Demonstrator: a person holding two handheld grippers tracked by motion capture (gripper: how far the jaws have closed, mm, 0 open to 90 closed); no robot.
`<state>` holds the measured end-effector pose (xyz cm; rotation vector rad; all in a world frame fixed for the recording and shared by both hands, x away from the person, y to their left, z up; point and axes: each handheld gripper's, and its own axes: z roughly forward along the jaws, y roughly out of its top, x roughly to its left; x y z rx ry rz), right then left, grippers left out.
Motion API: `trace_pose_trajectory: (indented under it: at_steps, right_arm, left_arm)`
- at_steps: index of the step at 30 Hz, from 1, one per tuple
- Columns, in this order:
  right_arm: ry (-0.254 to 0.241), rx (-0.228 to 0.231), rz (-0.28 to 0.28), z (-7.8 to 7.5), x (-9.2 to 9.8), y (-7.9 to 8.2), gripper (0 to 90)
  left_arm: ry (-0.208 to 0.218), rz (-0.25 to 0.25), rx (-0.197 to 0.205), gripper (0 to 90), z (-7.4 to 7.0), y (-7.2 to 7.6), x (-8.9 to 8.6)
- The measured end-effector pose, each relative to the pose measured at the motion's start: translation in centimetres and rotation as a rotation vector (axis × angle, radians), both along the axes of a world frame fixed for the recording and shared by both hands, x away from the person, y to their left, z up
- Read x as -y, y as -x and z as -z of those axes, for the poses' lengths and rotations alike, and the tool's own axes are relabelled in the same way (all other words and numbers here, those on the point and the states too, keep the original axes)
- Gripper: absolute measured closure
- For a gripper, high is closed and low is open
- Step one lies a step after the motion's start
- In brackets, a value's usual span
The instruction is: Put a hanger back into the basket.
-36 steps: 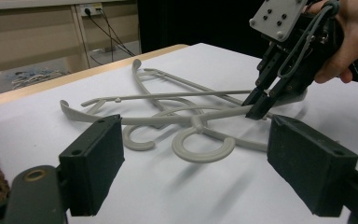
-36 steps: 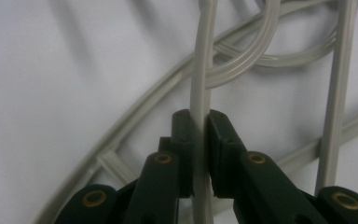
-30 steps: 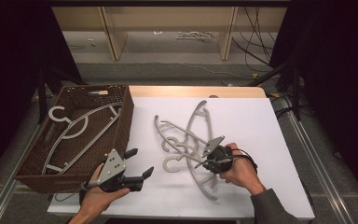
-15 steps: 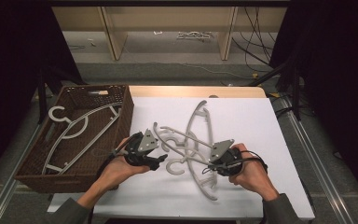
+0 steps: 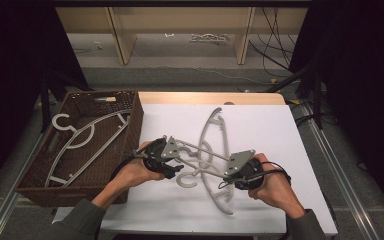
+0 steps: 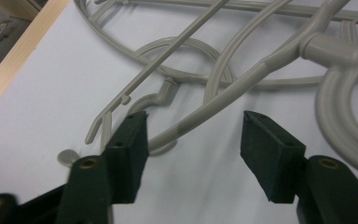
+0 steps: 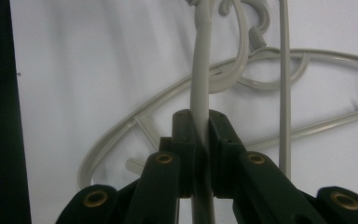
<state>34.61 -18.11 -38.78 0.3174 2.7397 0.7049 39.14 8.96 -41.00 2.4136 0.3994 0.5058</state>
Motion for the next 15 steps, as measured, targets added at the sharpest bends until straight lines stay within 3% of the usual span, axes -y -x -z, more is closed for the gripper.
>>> trace_pose_trajectory:
  at_steps: [5, 15]
  right_arm:
    - [-0.006, 0.024, -0.020, -0.7, 0.1, 0.2, 83.1]
    - [-0.015, 0.023, -0.077, -1.4, -0.5, 1.1, 83.1]
  left_arm:
    - [-0.009, 0.104, 0.011, 48.5, -0.1, 0.0, 0.2]
    - [-0.043, 0.227, 0.001, 60.8, -0.1, 0.4, 0.3]
